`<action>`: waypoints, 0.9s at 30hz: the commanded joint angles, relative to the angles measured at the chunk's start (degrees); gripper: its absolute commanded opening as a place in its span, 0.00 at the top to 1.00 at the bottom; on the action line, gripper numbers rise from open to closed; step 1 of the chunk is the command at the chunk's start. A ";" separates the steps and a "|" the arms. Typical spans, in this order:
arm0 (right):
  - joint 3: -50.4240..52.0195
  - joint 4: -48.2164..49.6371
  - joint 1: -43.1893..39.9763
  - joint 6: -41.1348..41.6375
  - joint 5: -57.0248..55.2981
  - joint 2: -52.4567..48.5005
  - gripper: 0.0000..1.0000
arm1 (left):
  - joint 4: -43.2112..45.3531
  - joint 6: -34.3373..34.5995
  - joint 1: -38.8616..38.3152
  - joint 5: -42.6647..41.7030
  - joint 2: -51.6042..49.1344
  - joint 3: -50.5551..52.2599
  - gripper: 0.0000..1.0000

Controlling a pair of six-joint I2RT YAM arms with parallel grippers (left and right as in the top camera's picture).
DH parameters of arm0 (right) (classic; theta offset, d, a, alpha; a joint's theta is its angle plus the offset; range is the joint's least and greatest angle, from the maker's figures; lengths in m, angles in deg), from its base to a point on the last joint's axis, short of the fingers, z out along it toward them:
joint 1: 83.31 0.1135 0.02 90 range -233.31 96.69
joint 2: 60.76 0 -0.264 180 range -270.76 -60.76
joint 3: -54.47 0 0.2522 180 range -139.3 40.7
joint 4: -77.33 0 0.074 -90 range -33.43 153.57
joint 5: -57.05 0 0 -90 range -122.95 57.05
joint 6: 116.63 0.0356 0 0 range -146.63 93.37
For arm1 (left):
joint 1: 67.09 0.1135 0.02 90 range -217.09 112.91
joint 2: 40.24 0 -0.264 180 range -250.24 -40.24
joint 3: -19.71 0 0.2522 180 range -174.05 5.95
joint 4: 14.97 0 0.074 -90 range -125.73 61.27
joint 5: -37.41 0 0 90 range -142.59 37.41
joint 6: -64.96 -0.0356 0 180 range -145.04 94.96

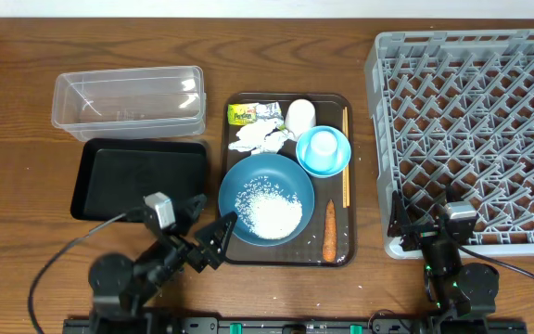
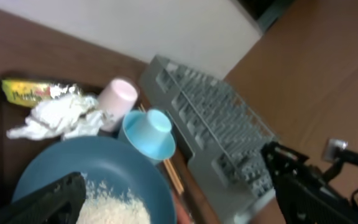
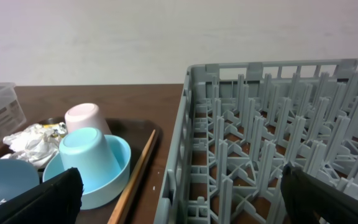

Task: Sort waste into correct bins and load items into the dishwasher rack
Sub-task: 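Reach the left gripper to the blue rice bowl rim and grasp it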

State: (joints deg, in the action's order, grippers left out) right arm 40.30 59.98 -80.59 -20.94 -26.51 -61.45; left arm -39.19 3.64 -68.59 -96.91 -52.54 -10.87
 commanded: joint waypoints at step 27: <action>0.07 -0.15 -1.05 0.68 -0.17 0.31 0.01 | -42.88 -7.78 -25.81 32.92 -44.63 -50.66 0.00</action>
State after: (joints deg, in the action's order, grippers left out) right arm 40.30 60.02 -80.61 -20.94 -26.53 -61.45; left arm -83.91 -5.12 -91.06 -72.03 -95.27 -59.65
